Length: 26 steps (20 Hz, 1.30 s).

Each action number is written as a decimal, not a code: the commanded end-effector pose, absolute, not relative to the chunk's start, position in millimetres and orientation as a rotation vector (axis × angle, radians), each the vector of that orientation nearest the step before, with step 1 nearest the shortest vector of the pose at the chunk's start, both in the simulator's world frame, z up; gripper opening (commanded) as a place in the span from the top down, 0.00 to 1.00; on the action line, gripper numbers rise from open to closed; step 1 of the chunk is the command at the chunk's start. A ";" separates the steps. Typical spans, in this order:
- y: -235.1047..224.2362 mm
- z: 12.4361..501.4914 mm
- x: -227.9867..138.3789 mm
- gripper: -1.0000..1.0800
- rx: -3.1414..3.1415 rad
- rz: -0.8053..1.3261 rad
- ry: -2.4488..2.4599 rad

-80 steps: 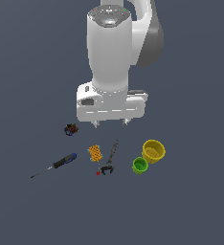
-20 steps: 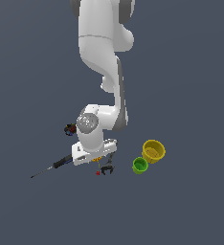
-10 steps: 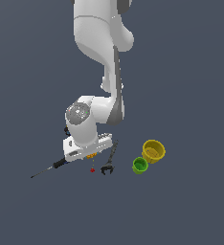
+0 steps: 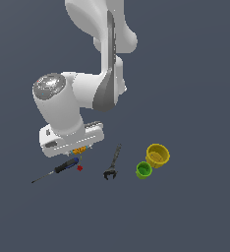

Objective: Pick up a designated object from a clutter of objects.

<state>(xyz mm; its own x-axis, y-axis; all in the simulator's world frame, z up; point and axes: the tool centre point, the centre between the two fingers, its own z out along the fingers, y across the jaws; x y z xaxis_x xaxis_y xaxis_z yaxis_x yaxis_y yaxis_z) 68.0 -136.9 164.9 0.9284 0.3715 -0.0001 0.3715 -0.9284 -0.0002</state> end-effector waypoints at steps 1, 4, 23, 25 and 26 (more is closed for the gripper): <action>-148.5 193.9 69.5 1.00 -3.084 -0.001 -0.595; -162.1 226.7 71.8 1.00 -3.084 -0.001 -0.595; -225.8 377.2 87.7 1.00 -3.084 0.000 -0.596; -228.5 383.3 88.7 1.00 -3.084 0.000 -0.596; -229.6 385.8 89.2 1.00 -3.084 0.000 -0.596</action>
<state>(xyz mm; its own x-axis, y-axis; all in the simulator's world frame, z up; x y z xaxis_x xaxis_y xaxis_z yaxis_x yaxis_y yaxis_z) 88.4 -227.7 380.9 0.9282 0.3720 0.0003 0.3720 -0.9282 -0.0003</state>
